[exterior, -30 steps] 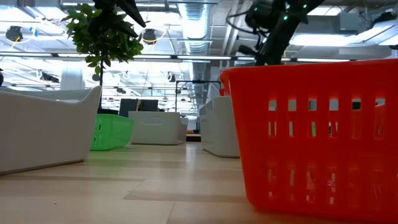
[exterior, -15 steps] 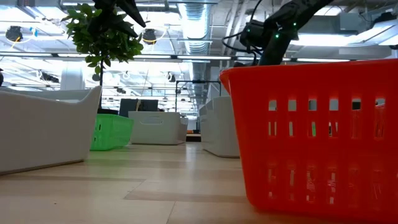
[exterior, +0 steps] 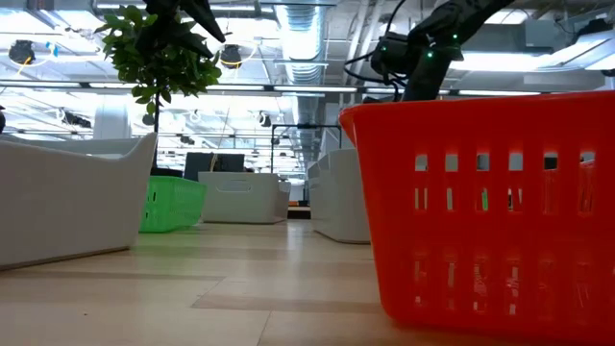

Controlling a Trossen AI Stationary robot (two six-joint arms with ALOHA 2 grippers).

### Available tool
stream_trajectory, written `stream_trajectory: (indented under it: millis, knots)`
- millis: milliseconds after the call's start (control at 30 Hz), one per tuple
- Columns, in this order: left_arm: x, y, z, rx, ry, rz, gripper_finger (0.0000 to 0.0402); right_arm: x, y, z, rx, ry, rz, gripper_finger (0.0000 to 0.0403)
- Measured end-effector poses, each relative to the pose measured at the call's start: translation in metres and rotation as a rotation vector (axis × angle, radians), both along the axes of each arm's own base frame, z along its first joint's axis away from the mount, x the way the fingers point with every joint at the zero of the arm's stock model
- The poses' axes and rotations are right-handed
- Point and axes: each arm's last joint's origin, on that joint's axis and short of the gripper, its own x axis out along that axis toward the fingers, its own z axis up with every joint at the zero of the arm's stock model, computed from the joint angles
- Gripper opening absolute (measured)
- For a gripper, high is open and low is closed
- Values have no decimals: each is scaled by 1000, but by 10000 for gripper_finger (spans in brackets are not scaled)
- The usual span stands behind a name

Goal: Stack baskets by color
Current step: Stack the middle right red bin on the top red bin

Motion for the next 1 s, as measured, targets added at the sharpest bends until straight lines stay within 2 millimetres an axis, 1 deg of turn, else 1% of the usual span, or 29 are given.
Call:
stream_trajectory:
  millis: [133, 533, 667, 733, 833, 900, 1000]
  knots:
    - [0, 0, 0, 0, 0, 0, 155, 0, 0, 0, 0, 0, 0, 45]
    - [0, 0, 0, 0, -1, 0, 155, 1, 1, 0, 9, -9, 8, 124]
    - [0, 0, 0, 0, -1, 0, 155, -1, -1, 1, -20, 19, 69, 146]
    - [0, 0, 0, -1, -1, 0, 155, -6, 0, 6, -27, 25, 79, 151]
    - [0, 0, 0, 0, -1, 0, 155, -13, 8, 19, -64, 35, 91, 149]
    - [0, 0, 0, 0, -1, 1, 155, -17, 13, 20, -64, 84, 85, 140]
    - [0, 0, 0, 0, -1, 1, 155, -14, 14, 19, -78, 87, 115, 125]
